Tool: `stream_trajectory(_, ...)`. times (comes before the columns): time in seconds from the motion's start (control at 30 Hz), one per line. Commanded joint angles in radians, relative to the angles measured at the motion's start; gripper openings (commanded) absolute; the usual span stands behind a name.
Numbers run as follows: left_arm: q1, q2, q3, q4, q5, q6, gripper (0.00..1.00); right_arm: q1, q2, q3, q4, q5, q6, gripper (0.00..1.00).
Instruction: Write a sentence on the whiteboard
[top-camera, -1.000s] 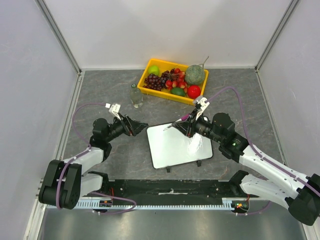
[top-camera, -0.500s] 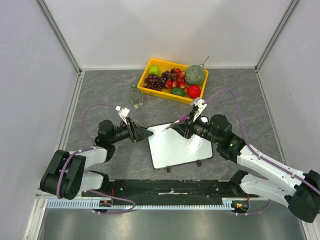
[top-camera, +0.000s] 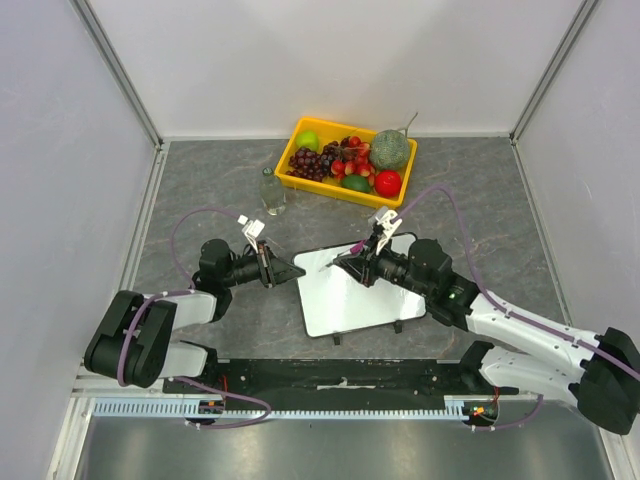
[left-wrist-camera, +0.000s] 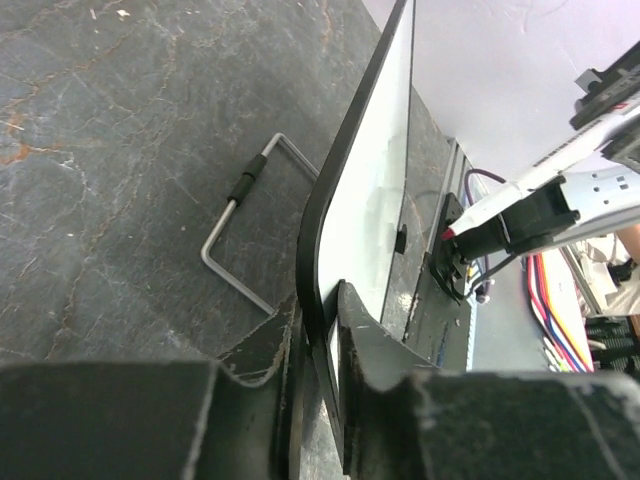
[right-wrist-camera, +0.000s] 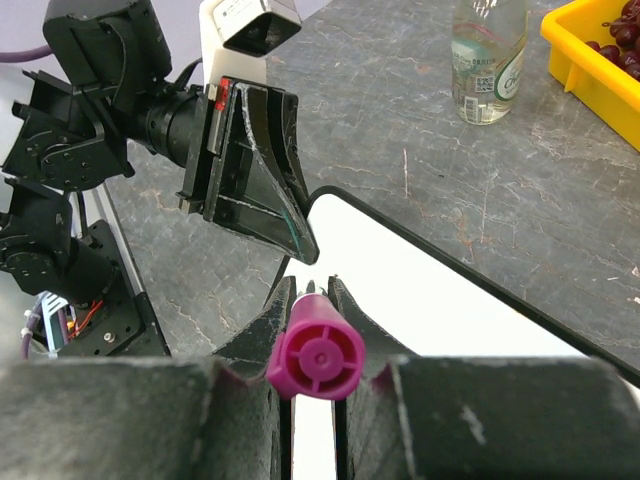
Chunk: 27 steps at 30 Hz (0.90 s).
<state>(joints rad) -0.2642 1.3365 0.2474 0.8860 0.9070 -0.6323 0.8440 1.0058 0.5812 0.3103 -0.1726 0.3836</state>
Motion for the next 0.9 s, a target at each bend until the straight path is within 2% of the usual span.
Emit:
stream_trajectory(0.0,-0.001,0.021,0.016,-0.010,0.039,0.052,0.17,0.030,0.016,-0.018,0.092,0.065,-0.040,0.00)
stream_trajectory(0.47,-0.001,0.007,0.029,-0.059,0.030,0.077,0.12,0.112,0.047,-0.047,0.153,0.226,-0.071,0.00)
stream_trajectory(0.87,-0.001,0.016,0.027,-0.053,0.017,0.080,0.07,0.136,0.114,-0.040,0.151,0.292,-0.083,0.00)
